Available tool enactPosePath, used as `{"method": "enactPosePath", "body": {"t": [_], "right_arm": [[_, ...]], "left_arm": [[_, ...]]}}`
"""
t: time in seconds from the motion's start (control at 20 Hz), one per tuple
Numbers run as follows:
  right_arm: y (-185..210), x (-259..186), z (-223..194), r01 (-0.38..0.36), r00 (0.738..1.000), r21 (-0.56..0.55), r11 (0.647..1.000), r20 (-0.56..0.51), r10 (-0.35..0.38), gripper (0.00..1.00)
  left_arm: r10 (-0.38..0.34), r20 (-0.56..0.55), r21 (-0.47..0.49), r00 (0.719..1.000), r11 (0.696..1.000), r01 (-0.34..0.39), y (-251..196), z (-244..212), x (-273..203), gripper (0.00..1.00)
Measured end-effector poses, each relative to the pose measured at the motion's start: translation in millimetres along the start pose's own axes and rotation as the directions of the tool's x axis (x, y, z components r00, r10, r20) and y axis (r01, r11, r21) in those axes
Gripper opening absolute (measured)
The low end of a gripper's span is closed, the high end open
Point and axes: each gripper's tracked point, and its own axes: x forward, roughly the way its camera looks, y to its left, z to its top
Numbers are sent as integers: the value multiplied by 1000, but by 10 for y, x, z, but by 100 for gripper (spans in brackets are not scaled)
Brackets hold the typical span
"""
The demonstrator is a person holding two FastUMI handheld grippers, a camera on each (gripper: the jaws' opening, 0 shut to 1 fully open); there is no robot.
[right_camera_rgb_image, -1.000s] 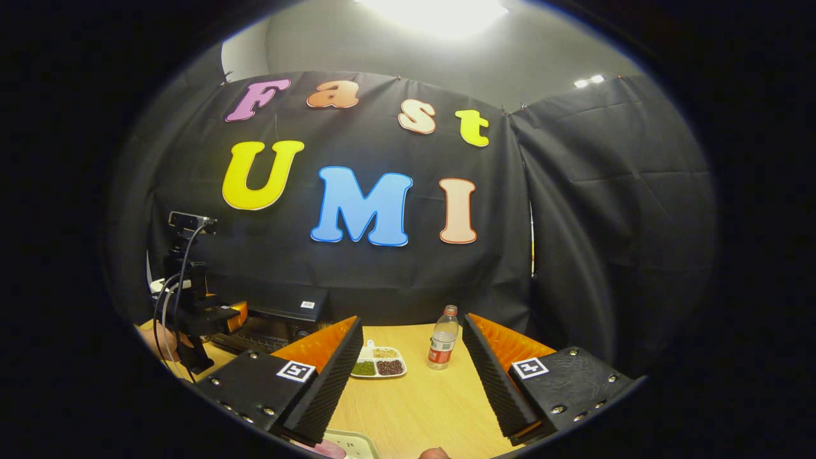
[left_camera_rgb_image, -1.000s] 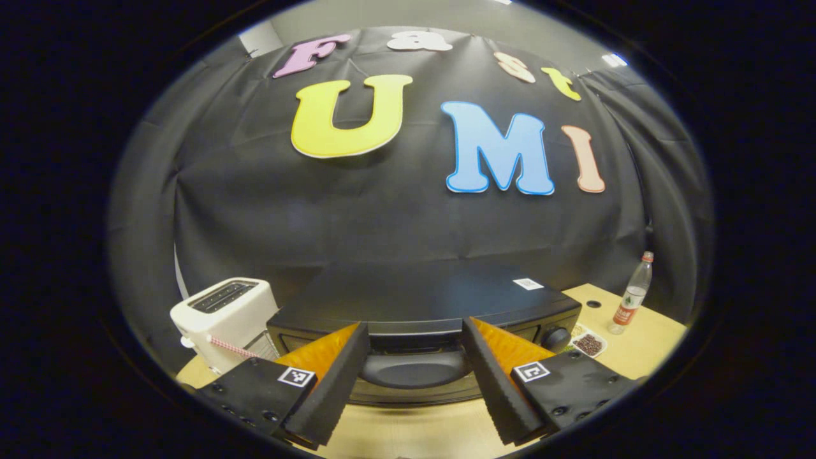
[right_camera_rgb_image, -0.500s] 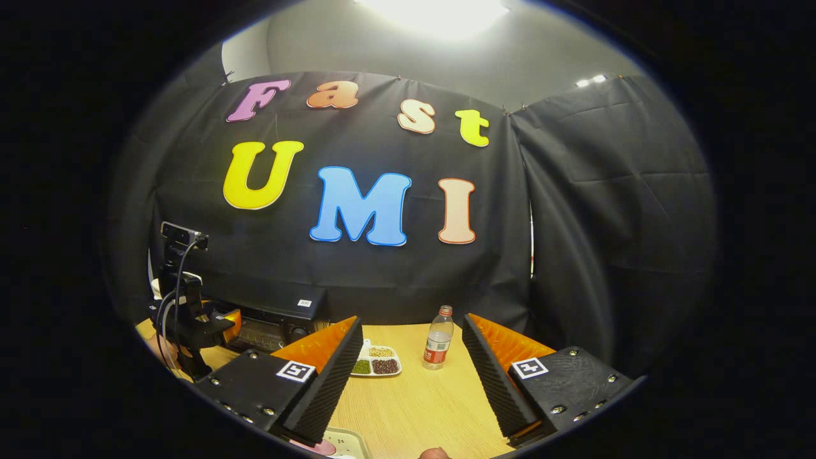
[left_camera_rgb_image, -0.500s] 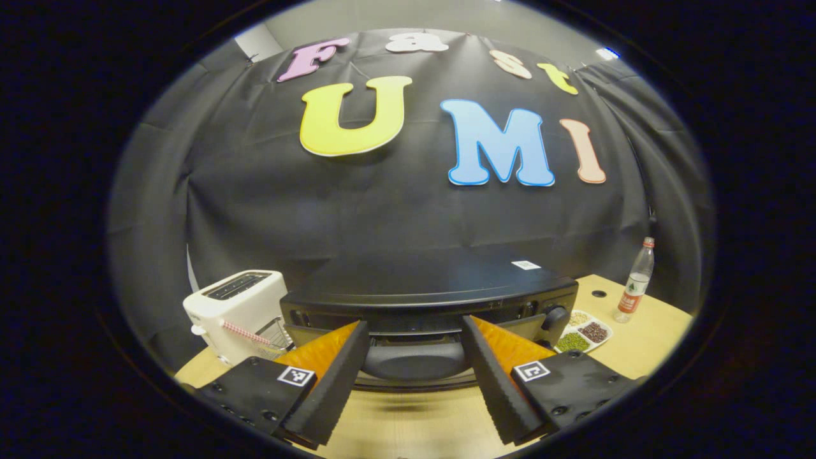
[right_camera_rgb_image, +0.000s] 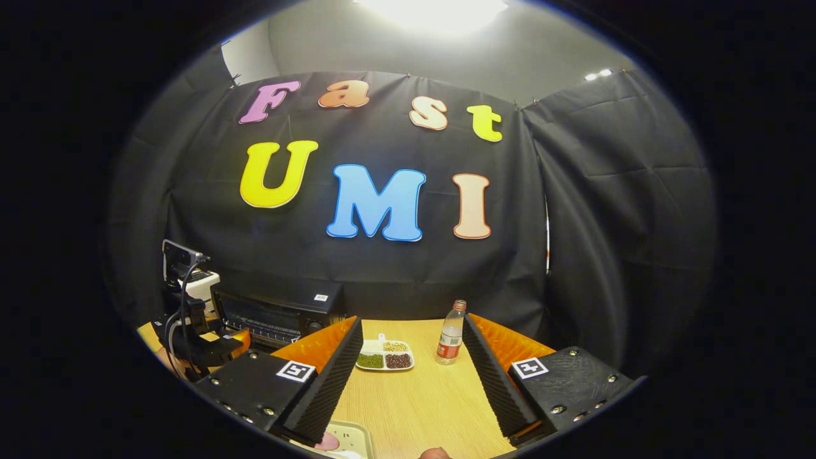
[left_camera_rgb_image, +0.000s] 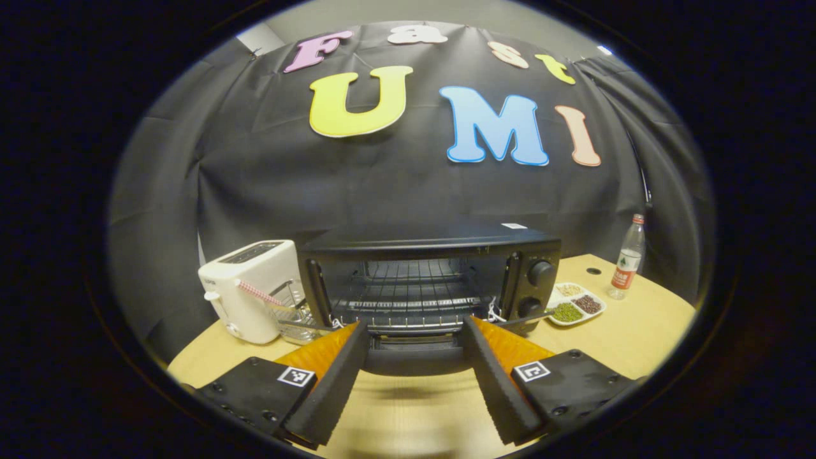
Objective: Open the electric oven with the left hand, put the food in, and close the electric oven.
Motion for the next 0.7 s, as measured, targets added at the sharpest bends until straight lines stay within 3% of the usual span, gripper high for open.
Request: {"method": "enactPosePath", "body": {"t": [0.65,0.7], "right_arm": [[25,-136,-253,-52,992,69,996,-112,60,96],[31,-149,-250,-56,991,72,996,-114,64,96]], "left_arm": [[8,-141,-8,990,1000,-9,-38,-733,-263,98],[7,-147,-7,989,1000,-8,-37,-734,-285,92]]}}
